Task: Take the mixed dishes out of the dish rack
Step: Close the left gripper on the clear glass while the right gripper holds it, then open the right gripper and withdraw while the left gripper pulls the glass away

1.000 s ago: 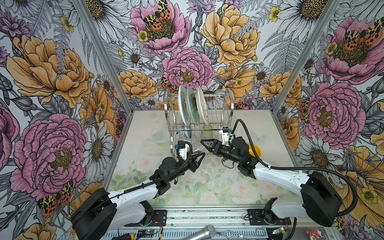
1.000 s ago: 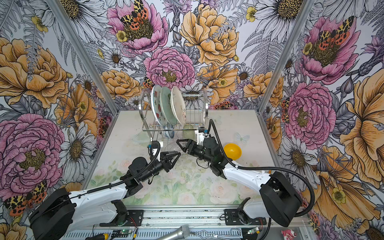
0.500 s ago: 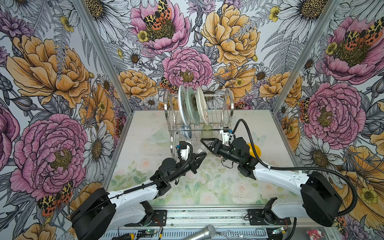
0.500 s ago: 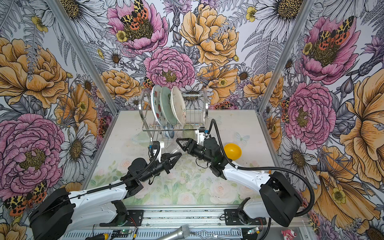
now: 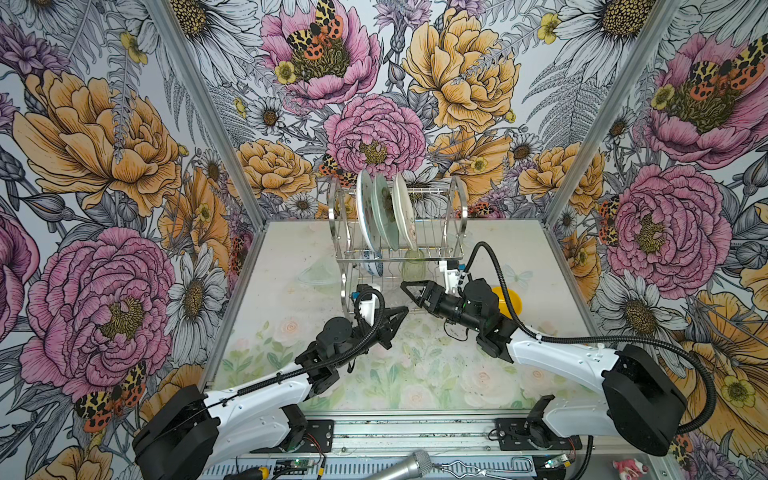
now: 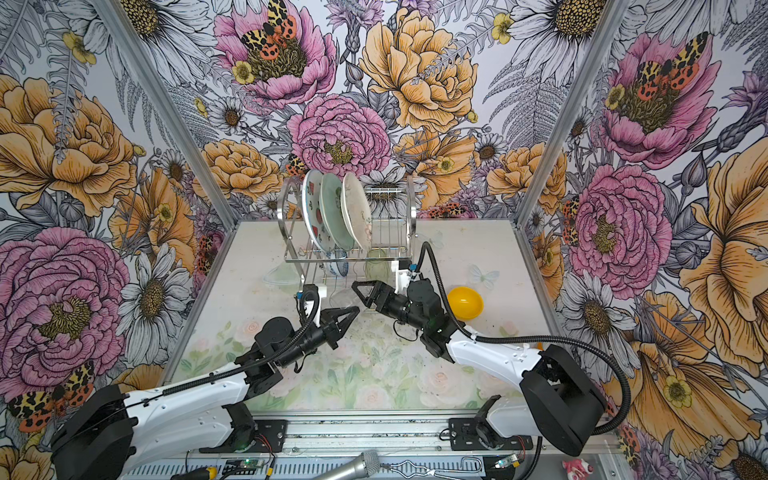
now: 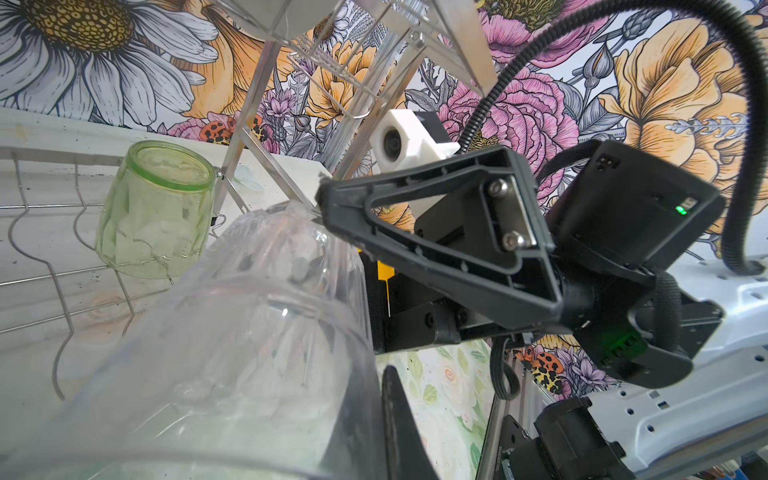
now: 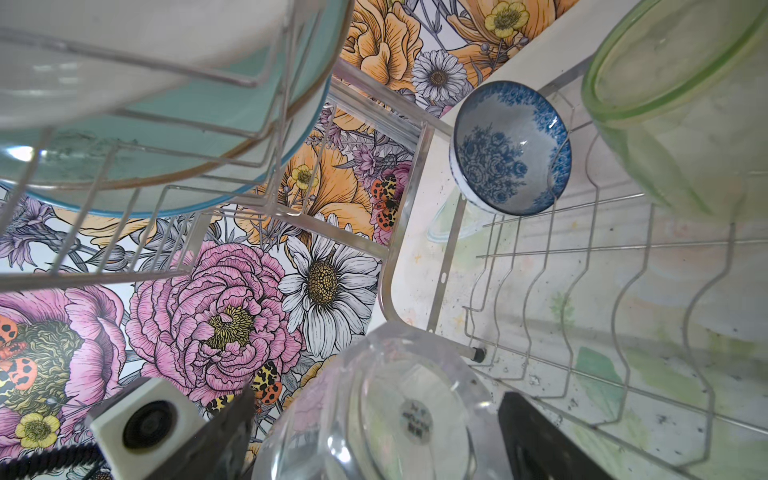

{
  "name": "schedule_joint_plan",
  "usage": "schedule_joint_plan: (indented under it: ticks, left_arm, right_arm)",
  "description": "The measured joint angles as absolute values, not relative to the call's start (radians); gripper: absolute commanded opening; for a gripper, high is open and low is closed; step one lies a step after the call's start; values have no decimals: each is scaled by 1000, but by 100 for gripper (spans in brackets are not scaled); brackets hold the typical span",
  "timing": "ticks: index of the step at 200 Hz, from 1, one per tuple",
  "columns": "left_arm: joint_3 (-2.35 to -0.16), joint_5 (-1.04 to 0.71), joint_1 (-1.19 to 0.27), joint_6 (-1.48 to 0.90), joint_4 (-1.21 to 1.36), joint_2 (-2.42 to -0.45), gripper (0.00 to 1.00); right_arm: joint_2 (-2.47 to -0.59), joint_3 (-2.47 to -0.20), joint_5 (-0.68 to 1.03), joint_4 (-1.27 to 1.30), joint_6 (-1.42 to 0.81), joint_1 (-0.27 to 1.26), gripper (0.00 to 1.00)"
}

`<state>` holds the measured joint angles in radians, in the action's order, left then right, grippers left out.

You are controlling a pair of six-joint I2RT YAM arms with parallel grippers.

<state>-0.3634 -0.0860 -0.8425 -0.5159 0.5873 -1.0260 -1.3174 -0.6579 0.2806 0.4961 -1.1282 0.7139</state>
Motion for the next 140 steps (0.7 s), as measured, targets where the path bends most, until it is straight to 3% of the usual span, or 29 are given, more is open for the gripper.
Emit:
schedule_joint_plan:
  ticks: [140]
  left_arm:
    - [-465, 128, -848, -498, 25, -793, 0]
  right_arm:
    - [-1184, -521, 82, 413, -809, 747, 99]
